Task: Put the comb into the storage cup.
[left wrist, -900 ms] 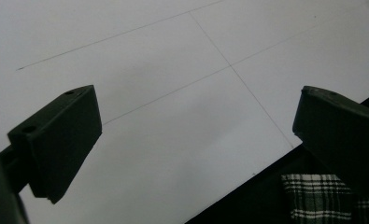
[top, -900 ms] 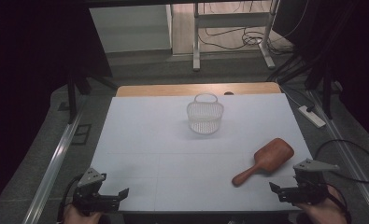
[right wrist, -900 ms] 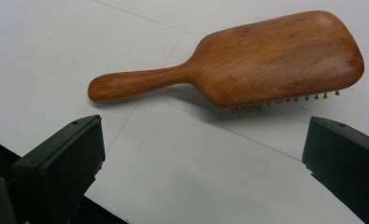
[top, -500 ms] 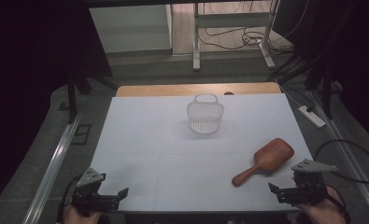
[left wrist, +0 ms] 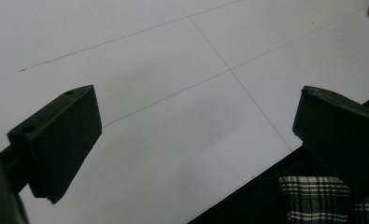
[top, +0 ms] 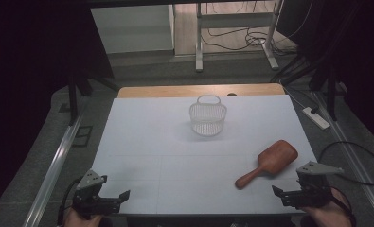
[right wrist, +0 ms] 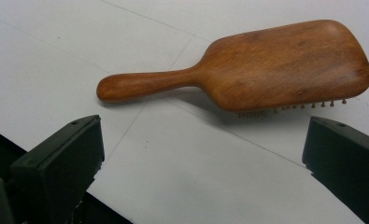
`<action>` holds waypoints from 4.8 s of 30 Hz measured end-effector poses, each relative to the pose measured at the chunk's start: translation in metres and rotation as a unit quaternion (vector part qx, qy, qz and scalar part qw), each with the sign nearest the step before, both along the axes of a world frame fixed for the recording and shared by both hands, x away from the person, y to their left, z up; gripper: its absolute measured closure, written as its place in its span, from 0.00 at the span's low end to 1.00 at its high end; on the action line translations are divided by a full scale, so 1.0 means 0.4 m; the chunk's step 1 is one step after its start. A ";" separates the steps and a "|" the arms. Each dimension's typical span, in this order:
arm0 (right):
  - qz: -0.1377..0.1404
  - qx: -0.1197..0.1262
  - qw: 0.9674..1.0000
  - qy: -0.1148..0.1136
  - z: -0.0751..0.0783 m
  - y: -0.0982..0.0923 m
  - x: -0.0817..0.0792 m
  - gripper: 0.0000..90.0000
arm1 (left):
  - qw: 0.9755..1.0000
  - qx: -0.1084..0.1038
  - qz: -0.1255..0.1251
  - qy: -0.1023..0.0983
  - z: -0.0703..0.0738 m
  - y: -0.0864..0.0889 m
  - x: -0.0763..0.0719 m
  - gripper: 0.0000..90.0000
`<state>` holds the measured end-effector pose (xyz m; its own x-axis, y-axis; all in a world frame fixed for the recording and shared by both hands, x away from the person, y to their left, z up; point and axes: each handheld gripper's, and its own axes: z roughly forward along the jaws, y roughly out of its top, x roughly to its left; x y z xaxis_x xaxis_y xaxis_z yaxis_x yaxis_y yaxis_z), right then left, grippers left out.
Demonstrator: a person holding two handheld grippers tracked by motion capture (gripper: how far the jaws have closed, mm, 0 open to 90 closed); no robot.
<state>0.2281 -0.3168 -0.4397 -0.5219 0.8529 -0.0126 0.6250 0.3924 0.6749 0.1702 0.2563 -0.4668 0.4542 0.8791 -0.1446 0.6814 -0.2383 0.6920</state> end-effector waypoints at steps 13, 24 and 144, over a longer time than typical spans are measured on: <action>0.033 0.005 0.999 0.001 0.002 0.017 0.019 0.00 | 1.000 -0.005 0.001 0.000 -0.001 0.003 0.000 0.02; 0.046 0.007 0.999 0.010 0.004 0.029 0.042 0.00 | 1.000 -0.003 0.000 0.000 -0.001 0.001 0.001 0.02; 0.104 -0.082 0.986 0.101 -0.070 0.190 0.298 0.99 | 1.000 0.006 -0.021 -0.003 -0.001 -0.006 0.001 0.02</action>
<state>0.3472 -0.2407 -0.4676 -0.6909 0.7227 -0.0194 0.6350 0.6194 0.4616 0.1708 0.2538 -0.4670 0.4914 0.8611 -0.1306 0.6663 -0.2751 0.6931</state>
